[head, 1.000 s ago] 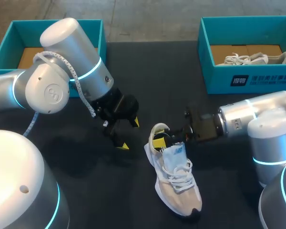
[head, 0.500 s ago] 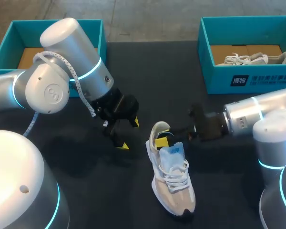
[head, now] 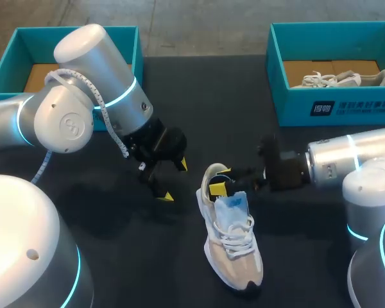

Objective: Take the shoe out of the shoebox, open the shoe tongue, remove and reinsert the insole, then place the shoe into the shoebox

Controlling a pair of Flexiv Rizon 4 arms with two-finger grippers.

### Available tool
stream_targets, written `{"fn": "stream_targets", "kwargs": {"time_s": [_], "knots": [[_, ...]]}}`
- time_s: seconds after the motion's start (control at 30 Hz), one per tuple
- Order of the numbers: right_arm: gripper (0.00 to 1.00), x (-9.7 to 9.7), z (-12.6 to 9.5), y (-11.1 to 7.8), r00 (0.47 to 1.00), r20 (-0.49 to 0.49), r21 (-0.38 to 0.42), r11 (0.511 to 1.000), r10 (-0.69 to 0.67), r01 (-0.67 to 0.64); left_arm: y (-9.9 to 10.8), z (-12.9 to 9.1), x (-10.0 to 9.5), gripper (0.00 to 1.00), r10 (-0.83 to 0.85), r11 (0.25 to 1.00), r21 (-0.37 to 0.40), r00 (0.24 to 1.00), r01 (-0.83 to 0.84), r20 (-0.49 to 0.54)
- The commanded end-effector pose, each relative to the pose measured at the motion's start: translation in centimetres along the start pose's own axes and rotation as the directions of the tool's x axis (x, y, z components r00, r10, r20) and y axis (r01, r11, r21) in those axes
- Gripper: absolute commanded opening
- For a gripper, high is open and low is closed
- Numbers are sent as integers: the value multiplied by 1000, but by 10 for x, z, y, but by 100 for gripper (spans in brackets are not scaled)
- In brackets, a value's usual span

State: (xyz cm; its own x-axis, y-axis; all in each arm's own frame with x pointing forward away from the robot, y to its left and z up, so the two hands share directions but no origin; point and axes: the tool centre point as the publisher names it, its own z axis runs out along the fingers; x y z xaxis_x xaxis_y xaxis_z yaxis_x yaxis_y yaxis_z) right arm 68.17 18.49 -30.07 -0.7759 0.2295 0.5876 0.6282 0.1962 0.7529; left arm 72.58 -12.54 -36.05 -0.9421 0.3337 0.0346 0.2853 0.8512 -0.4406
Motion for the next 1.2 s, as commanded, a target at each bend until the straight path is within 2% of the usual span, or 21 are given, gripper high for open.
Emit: {"fn": "stream_targets", "kwargs": {"time_s": [0.03, 0.27, 0.4, 0.67, 0.7, 0.73, 0.77, 0.83, 0.87, 0.9, 0.93, 1.07, 1.2], "knots": [[100, 1, 3, 3, 999, 33, -16, 1000, -11, 12, 0, 1, 1, 100, 0, 1000, 0, 1000, 0, 1], [100, -4, -12, 5, 990, 140, -64, 998, -7, 16, 0, 1, 1, 100, 0, 1000, 0, 1000, 0, 1], [100, 1, -23, 8, 976, 218, -71, 997, -14, 31, 0, 1, 1, 100, 0, 1000, 0, 1000, 0, 1], [100, 20, -27, 9, 911, 412, -20, 1000, 16, -8, 0, 1, 1, 100, 0, 1000, 0, 1000, 0, 1], [91, 22, -26, 10, 901, 433, -12, 1000, 18, -14, 0, 1, 1, 100, 0, 1000, 0, 1000, 0, 1], [68, 23, -27, 10, 893, 449, -6, 1000, 21, -20, 0, 1, 1, 100, 0, 1000, 0, 1000, 0, 1], [54, 25, -27, 10, 880, 475, 5, 1000, 21, -26, 0, 1, 1, 100, 0, 1000, 0, 1000, 0, 1], [38, 29, -27, 10, 860, 509, 22, 999, 23, -40, 0, 1, 1, 100, 0, 1000, 0, 1000, 0, 1], [27, 31, -28, 11, 850, 526, 26, 999, 24, -44, 0, 1, 1, 100, 0, 1000, 0, 1000, 0, 1], [9, 32, -29, 11, 840, 542, 29, 998, 26, -49, 0, 1, 1, 100, 0, 1000, 0, 1000, 0, 1], [0, 34, -30, 12, 839, 543, 28, 998, 26, -49, 0, 1, 1, 100, 0, 1000, 0, 1000, 0, 1], [0, 43, -34, 17, 820, 572, 3, 999, 33, -42, 0, 1, 1, 100, 0, 1000, 0, 1000, 0, 1], [0, 43, -34, 17, 820, 572, 3, 999, 33, -42, 0, 1, 1, 100, 0, 1000, 0, 1000, 0, 1]]}}
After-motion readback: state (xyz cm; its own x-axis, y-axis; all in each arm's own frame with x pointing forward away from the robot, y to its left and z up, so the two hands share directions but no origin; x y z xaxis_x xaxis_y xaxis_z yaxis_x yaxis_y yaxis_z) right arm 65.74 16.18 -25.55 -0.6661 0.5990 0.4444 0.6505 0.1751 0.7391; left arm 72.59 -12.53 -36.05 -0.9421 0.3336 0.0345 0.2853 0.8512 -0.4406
